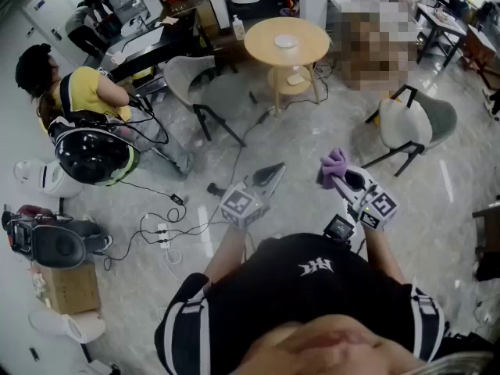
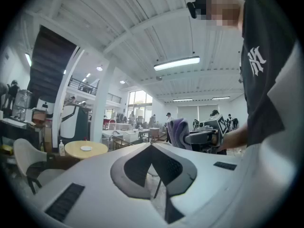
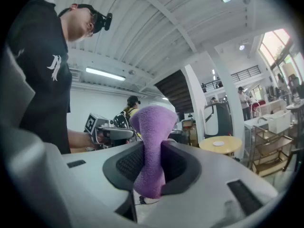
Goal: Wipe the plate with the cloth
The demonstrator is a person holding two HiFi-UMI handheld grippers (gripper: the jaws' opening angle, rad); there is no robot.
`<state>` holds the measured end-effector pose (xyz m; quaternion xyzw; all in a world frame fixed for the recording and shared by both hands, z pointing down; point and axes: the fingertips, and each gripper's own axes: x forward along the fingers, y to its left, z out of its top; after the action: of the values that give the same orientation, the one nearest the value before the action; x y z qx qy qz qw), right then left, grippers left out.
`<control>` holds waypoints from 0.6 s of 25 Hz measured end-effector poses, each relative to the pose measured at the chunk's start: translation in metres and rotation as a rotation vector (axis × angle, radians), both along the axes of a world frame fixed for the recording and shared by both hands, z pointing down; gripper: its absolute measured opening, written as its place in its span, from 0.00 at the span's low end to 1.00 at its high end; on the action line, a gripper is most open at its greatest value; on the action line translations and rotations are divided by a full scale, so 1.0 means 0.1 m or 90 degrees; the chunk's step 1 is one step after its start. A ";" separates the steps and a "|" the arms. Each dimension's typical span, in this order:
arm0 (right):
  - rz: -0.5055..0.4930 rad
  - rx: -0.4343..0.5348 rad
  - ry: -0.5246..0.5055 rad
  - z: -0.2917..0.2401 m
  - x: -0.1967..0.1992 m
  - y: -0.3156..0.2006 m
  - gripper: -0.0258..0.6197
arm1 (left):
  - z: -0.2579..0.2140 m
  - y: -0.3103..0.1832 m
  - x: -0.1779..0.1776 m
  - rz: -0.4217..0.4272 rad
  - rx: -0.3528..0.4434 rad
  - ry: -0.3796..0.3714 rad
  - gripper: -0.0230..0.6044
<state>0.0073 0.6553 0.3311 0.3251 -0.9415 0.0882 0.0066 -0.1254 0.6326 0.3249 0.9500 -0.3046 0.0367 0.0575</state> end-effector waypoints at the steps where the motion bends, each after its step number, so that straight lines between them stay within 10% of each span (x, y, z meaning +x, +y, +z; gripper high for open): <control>1: 0.013 -0.001 0.007 0.02 0.05 -0.05 0.17 | -0.01 -0.03 -0.03 -0.008 0.006 0.001 0.05; 15: 0.144 -0.009 0.022 0.18 0.58 -0.25 0.17 | 0.12 -0.23 -0.37 -0.085 0.000 -0.005 0.05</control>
<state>0.0655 0.6304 0.3495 0.4309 -0.8978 0.0895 0.0151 -0.1625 0.6098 0.3372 0.9276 -0.3672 0.0365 0.0585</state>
